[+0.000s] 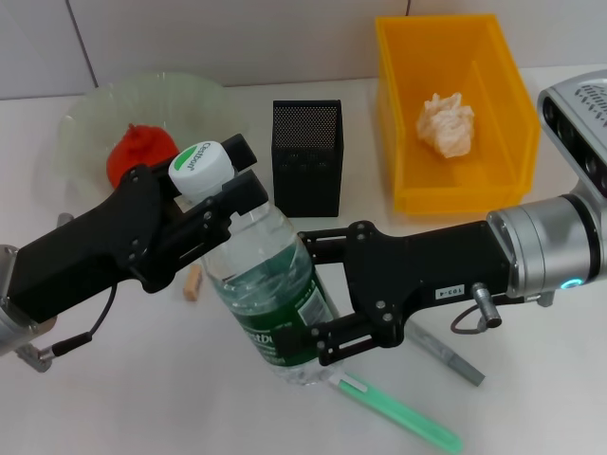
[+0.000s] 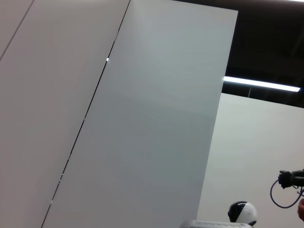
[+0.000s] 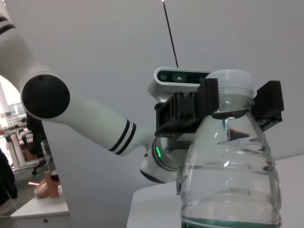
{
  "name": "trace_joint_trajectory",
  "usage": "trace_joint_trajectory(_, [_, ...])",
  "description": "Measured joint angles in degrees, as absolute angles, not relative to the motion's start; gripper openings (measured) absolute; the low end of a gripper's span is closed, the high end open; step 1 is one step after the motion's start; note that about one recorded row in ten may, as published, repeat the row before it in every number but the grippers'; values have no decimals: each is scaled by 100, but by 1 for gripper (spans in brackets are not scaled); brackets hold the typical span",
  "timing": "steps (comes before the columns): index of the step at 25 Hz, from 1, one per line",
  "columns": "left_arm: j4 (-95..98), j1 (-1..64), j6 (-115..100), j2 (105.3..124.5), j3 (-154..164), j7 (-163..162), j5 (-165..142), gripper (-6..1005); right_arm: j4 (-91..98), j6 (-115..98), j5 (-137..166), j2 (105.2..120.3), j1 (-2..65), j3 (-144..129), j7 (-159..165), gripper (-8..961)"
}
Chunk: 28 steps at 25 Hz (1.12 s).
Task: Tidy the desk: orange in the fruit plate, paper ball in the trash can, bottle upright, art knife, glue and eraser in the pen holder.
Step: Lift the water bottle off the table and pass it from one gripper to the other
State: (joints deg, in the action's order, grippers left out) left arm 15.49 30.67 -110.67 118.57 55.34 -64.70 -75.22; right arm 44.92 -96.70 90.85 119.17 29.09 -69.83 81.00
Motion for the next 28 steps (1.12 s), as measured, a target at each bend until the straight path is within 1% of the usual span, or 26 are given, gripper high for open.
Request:
trace_joint_trajectory(12, [1821, 3022, -11072, 11830, 5807, -6381, -7558, 463, 4716, -9672, 9216, 11897, 2801, -6842, 8229, 796])
trace_joint_trajectory(28, [1861, 3006, -11056, 11817, 5801, -6397, -7600, 470, 5061, -9666, 9544, 11911, 2650, -6846, 8330, 796])
